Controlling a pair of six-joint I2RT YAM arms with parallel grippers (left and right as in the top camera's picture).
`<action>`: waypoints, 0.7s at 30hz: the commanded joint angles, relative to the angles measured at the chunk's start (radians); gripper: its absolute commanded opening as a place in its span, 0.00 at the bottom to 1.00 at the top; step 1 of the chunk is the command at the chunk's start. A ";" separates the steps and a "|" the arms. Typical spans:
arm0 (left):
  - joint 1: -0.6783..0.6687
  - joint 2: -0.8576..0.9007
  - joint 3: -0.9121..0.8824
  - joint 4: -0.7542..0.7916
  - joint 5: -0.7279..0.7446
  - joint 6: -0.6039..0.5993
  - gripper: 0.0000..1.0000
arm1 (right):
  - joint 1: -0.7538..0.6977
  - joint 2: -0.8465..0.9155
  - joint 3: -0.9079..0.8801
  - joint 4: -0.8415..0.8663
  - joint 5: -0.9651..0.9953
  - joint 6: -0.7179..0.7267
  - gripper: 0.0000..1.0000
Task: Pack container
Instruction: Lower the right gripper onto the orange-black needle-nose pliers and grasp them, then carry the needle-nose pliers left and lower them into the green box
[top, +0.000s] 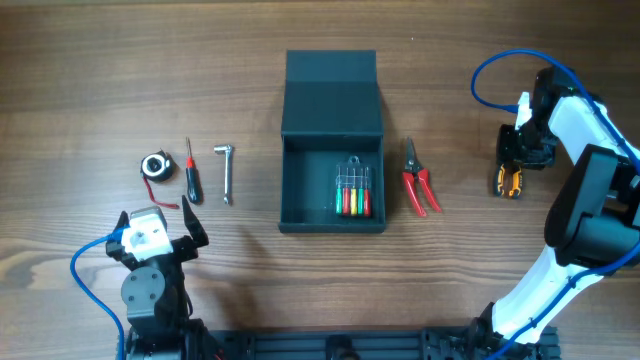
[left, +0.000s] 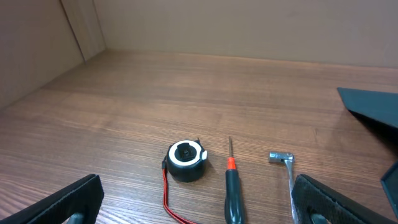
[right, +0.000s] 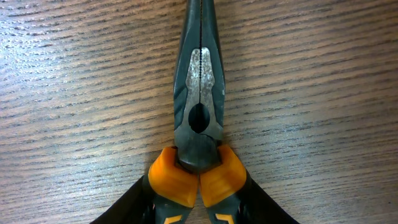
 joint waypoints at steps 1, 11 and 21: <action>-0.005 -0.005 -0.005 0.003 -0.005 0.023 1.00 | 0.001 0.035 -0.001 -0.008 0.032 0.018 0.08; -0.005 -0.005 -0.005 0.003 -0.005 0.023 1.00 | 0.004 -0.062 0.005 0.000 0.021 0.018 0.08; -0.005 -0.005 -0.005 0.003 -0.005 0.023 1.00 | 0.009 -0.127 0.018 -0.034 -0.036 0.025 0.08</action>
